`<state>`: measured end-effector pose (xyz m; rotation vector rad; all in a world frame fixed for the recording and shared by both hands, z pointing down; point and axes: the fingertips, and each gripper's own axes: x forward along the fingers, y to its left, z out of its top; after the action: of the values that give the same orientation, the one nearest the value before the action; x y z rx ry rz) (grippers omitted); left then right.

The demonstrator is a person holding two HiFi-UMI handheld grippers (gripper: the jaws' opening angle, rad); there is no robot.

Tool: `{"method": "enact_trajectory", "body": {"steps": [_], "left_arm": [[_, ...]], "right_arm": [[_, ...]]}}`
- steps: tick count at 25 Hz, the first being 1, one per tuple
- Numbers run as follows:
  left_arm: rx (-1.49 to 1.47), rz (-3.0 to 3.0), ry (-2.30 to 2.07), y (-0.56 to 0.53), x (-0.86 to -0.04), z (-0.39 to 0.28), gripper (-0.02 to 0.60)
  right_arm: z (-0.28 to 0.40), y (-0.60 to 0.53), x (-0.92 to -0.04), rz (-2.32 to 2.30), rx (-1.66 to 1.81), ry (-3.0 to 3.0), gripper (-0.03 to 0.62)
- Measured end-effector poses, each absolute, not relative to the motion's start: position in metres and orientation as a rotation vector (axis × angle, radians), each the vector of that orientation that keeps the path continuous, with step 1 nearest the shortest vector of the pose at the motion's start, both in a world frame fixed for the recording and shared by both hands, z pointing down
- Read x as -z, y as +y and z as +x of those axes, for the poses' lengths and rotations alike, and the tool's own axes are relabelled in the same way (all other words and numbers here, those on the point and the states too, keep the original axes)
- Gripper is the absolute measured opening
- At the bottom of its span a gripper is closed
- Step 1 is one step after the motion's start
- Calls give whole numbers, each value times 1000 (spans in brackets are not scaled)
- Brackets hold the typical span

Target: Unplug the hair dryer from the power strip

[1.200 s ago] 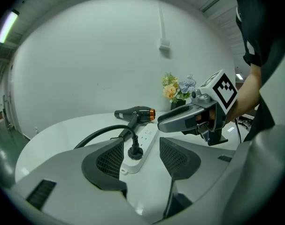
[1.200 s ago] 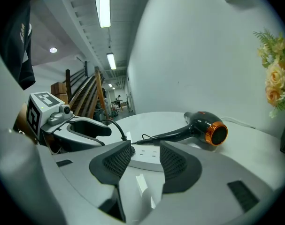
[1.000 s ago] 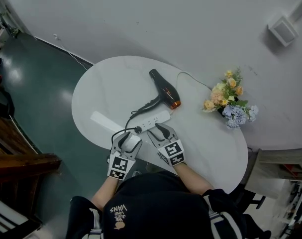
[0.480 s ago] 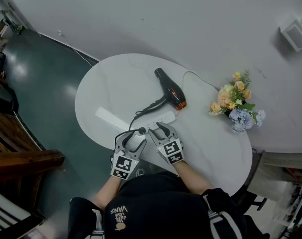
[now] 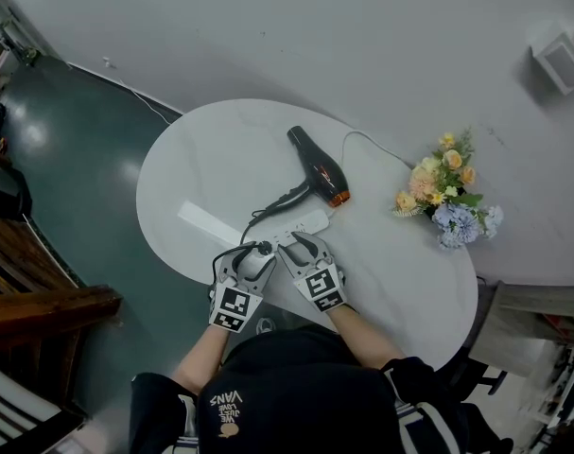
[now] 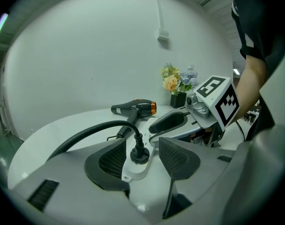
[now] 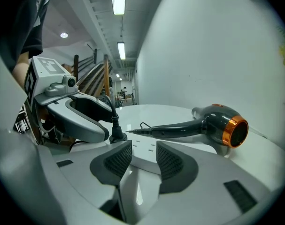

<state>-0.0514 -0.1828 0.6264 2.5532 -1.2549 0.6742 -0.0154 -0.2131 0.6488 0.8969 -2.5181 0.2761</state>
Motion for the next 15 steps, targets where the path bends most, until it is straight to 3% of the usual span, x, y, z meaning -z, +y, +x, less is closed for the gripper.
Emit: {"method": "enact_trajectory", "body": {"steps": [5, 10, 15], "left_arm": [[-684, 2582, -1217, -188, -631, -47, 233], [-674, 2615, -1207, -193, -632, -47, 121], [-682, 2624, -1186, -196, -634, -49, 111]], "right_arm": [[-15, -213, -647, 904, -286, -2533, 180], [-13, -216, -648, 918, -297, -2534, 163], [-12, -217, -648, 930, -300, -2530, 149]]}}
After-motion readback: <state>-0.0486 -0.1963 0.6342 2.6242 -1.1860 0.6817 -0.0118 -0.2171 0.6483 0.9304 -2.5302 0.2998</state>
